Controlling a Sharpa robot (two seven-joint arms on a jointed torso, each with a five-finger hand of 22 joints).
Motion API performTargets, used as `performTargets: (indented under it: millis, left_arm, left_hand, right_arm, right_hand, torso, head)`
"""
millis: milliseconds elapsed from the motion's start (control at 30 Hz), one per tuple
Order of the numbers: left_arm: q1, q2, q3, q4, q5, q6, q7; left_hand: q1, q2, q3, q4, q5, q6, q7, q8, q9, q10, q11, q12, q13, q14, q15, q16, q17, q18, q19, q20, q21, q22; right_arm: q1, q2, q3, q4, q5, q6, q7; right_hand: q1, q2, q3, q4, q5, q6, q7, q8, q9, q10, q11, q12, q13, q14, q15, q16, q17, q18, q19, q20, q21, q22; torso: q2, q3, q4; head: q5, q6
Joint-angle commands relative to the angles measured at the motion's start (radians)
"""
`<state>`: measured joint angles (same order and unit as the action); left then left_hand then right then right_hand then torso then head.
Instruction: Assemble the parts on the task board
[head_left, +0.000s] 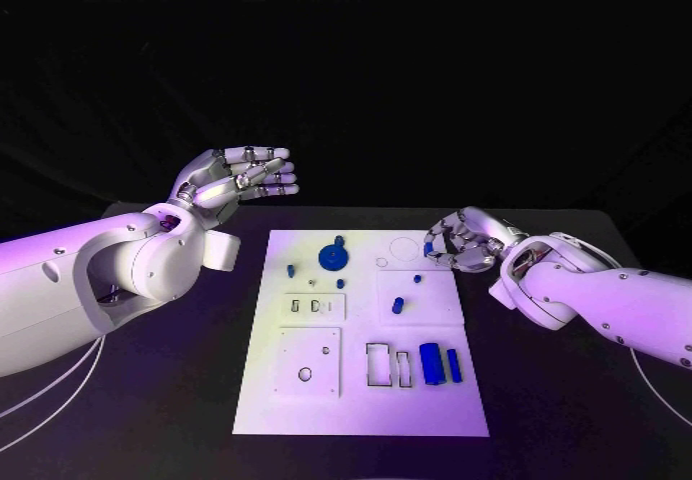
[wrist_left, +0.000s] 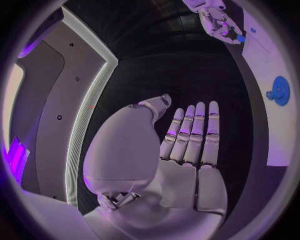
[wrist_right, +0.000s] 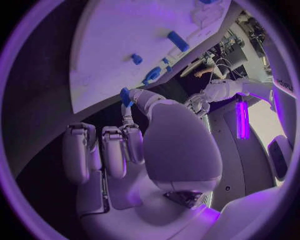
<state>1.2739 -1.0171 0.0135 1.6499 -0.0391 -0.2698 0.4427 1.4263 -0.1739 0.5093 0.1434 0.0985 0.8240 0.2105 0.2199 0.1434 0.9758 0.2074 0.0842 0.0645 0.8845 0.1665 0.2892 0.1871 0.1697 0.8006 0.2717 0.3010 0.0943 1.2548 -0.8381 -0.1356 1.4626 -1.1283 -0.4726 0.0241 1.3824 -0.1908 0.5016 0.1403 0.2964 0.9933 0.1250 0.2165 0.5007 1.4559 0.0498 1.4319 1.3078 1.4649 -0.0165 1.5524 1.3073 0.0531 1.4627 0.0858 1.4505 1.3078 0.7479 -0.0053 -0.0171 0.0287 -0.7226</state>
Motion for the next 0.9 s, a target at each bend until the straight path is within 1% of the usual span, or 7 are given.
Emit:
performTargets:
  millis: [33,233,333,467,600,733,900]
  left_arm:
    - [0.001,0.004,0.001,-0.002,-0.001,0.016,0.007]
    - [0.001,0.011,0.001,-0.006,0.0,0.016,0.006]
    - [0.001,0.015,0.0,-0.008,0.0,0.017,0.004]
    - [0.001,0.019,0.0,-0.01,0.001,0.018,0.003]
    - [0.001,0.023,0.0,-0.012,0.001,0.018,0.002]
    - [0.001,0.027,0.0,-0.012,0.001,0.019,0.001]
    - [0.001,0.03,0.0,-0.012,0.001,0.019,0.001]
  left_hand:
    - [-0.009,-0.002,0.003,-0.001,-0.004,-0.01,0.062,-0.003,-0.001,0.003,0.005,-0.003,0.002,-0.004,0.002,-0.003,0.001,0.013,-0.003,0.006,-0.007,-0.001]
    - [-0.009,-0.002,0.003,-0.001,-0.004,-0.01,0.062,-0.003,-0.001,0.003,0.005,-0.003,0.002,-0.004,0.002,-0.003,0.001,0.013,-0.003,0.006,-0.007,-0.001]
    - [-0.009,-0.002,0.003,-0.001,-0.004,-0.01,0.062,-0.003,-0.001,0.003,0.005,-0.003,0.002,-0.004,0.002,-0.003,0.001,0.013,-0.003,0.006,-0.007,-0.001]
    - [-0.009,-0.002,0.003,-0.001,-0.004,-0.01,0.062,-0.003,-0.001,0.003,0.005,-0.003,0.002,-0.004,0.002,-0.003,0.001,0.013,-0.003,0.006,-0.007,-0.001]
    - [-0.009,-0.002,0.003,-0.001,-0.004,-0.01,0.062,-0.003,-0.001,0.003,0.005,-0.003,0.002,-0.004,0.002,-0.003,0.001,0.013,-0.003,0.006,-0.007,-0.001]
    - [-0.009,-0.002,0.003,-0.001,-0.004,-0.01,0.062,-0.003,-0.001,0.003,0.005,-0.003,0.002,-0.004,0.002,-0.003,0.001,0.013,-0.003,0.006,-0.007,-0.001]
    - [-0.009,-0.002,0.003,-0.001,-0.004,-0.01,0.062,-0.003,-0.001,0.003,0.005,-0.003,0.002,-0.004,0.002,-0.003,0.001,0.013,-0.003,0.006,-0.007,-0.001]
  right_arm:
    - [0.005,0.009,0.0,0.05,-0.067,-0.046,-0.094]
    - [0.01,0.063,0.0,0.105,-0.133,-0.043,-0.18]
    - [0.01,0.097,-0.001,0.119,-0.163,-0.037,-0.22]
    - [0.006,0.141,-0.003,0.132,-0.198,-0.028,-0.259]
    - [-0.006,0.186,-0.006,0.14,-0.23,-0.015,-0.289]
    - [-0.021,0.226,-0.01,0.14,-0.264,-0.001,-0.313]
    - [-0.041,0.263,-0.013,0.127,-0.29,0.014,-0.331]
  right_hand:
    - [-0.012,0.004,0.006,-0.001,0.003,0.006,-0.001,0.004,0.002,0.0,-0.008,0.0,0.101,0.094,-0.007,0.005,0.209,-0.016,0.016,0.0,0.005,0.15]
    - [-0.014,0.004,0.008,-0.001,0.003,0.006,-0.002,0.004,0.002,0.0,-0.008,-0.001,0.1,0.094,-0.008,0.005,0.21,-0.017,0.018,-0.001,0.008,0.153]
    - [-0.016,0.003,0.009,-0.001,0.003,0.006,-0.002,0.004,0.003,0.0,-0.008,-0.001,0.1,0.094,-0.008,0.005,0.21,-0.018,0.019,-0.001,0.008,0.153]
    - [-0.016,0.003,0.009,-0.001,0.003,0.006,-0.002,0.004,0.003,0.0,-0.008,-0.001,0.1,0.094,-0.008,0.005,0.21,-0.018,0.019,-0.001,0.008,0.153]
    - [-0.017,0.004,0.01,-0.002,0.003,0.006,-0.002,0.005,0.003,0.0,-0.008,-0.002,0.099,0.094,-0.008,0.004,0.207,-0.017,0.018,-0.001,0.007,0.152]
    - [-0.018,0.004,0.011,-0.002,0.003,0.006,-0.002,0.005,0.003,0.0,-0.008,-0.002,0.099,0.093,-0.008,0.004,0.206,-0.017,0.017,-0.001,0.006,0.151]
    - [-0.02,0.004,0.011,-0.002,0.003,0.005,-0.002,0.005,0.003,0.0,-0.008,-0.002,0.099,0.093,-0.008,0.004,0.206,-0.017,0.017,-0.001,0.006,0.151]
  torso:
    - [0.0,-0.0008,-0.0001]
    - [-0.004,-0.002,0.0009]
    - [-0.005,-0.0035,0.0038]
    - [-0.005,-0.0047,0.0034]
    - [-0.004,-0.0049,0.0029]
    - [-0.003,-0.0029,0.0031]
    - [-0.003,-0.0035,0.0019]
  head:
    - [0.0,0.001]
    - [0.008,-0.001]
    - [0.012,-0.007]
    - [0.021,-0.009]
    - [0.029,-0.009]
    - [0.034,-0.012]
    - [0.039,-0.015]
